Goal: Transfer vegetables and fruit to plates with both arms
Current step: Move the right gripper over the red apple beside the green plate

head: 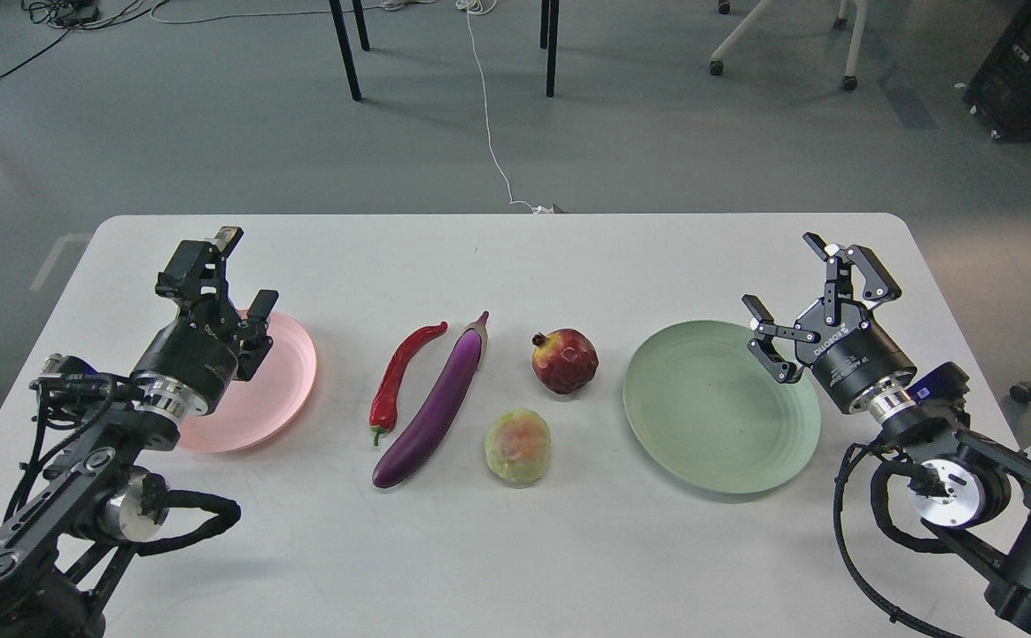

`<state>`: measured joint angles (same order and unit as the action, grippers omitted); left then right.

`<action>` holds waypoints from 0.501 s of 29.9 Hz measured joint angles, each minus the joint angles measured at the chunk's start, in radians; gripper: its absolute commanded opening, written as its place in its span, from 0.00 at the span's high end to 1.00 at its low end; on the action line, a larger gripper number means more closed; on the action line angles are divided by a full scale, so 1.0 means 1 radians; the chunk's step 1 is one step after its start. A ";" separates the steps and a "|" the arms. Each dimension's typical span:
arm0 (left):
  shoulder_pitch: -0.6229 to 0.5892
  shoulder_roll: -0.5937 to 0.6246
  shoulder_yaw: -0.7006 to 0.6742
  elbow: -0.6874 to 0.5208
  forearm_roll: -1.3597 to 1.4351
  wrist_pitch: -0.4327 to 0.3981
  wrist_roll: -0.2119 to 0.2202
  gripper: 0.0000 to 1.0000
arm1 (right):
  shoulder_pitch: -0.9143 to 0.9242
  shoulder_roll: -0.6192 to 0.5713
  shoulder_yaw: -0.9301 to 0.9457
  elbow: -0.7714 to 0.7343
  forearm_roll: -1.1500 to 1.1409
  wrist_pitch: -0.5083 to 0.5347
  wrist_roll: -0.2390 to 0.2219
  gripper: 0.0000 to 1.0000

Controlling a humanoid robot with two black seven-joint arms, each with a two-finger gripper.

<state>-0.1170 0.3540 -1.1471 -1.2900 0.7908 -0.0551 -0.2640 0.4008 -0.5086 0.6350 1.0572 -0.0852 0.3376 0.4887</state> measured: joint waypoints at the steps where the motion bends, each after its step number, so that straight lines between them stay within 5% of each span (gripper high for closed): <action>1: 0.002 -0.001 0.001 -0.001 0.001 0.000 0.000 0.02 | 0.000 0.000 0.000 0.001 0.000 0.001 0.000 0.02; 8: 0.004 0.006 0.002 -0.006 -0.007 -0.006 -0.003 0.02 | 0.063 -0.035 -0.032 0.034 -0.076 0.007 0.000 0.02; 15: -0.002 0.031 -0.009 -0.023 -0.016 -0.011 -0.038 0.02 | 0.453 -0.162 -0.300 0.058 -0.449 0.014 0.000 0.01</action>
<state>-0.1193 0.3847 -1.1557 -1.3128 0.7750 -0.0657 -0.3018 0.8543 -0.6706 0.3347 1.1152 -0.5340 0.3520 0.4890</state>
